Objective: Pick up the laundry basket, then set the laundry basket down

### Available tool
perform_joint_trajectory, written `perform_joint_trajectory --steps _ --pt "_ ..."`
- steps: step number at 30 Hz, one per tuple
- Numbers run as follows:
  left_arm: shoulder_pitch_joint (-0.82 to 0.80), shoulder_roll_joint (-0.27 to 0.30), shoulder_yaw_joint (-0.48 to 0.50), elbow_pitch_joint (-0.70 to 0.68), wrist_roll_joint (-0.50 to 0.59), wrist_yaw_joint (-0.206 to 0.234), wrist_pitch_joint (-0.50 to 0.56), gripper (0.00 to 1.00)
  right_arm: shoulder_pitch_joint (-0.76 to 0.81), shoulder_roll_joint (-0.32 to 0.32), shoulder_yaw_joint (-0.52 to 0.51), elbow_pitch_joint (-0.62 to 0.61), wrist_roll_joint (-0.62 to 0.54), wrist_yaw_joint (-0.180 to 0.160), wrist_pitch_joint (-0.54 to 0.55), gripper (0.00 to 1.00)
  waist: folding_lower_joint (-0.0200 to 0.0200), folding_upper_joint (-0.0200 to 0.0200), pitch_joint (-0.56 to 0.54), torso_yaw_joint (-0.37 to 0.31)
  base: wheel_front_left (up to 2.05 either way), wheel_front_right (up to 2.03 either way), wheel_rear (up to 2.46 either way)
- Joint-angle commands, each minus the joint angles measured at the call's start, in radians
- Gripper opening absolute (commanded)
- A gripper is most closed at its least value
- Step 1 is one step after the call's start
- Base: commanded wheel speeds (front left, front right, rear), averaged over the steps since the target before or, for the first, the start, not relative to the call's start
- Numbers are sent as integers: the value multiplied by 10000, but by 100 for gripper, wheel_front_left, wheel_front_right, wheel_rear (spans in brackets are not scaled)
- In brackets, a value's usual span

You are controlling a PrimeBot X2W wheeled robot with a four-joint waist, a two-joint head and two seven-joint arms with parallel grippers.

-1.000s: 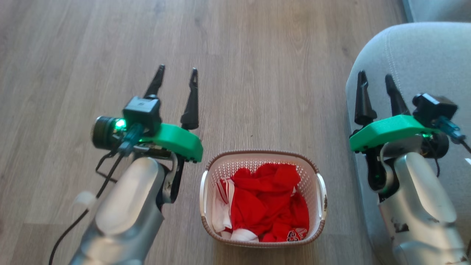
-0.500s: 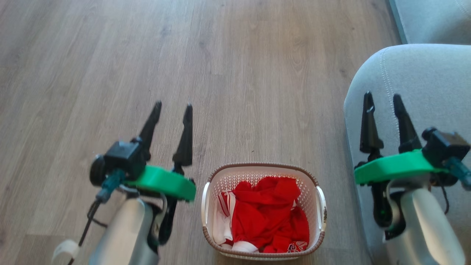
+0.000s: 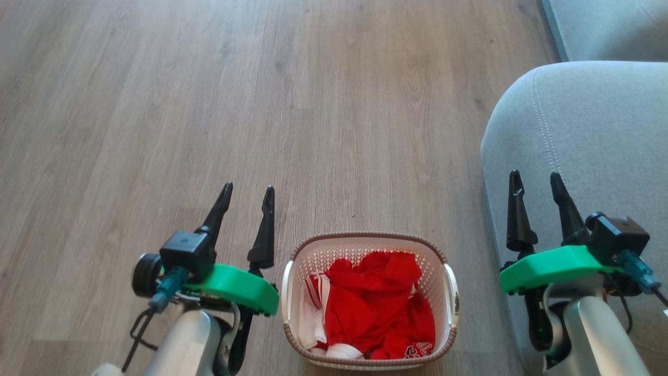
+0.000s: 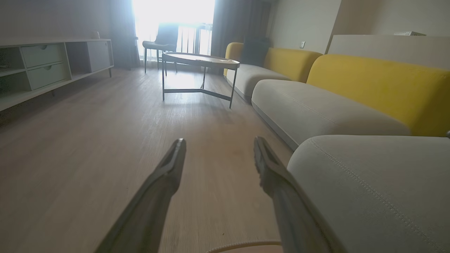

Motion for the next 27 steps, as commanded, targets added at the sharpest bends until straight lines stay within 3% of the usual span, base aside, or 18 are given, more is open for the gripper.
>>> perform_joint_trajectory --steps 1,27 --pt "-312 2 371 -472 -58 -14 -51 100 -304 69 223 -270 -109 67 -104 100 1 0 2 -12 0 0 0" --pt "-340 1 426 -385 -302 -175 -51 100 -390 70 362 -273 -179 67 -105 100 1 0 4 -15 0 0 0"
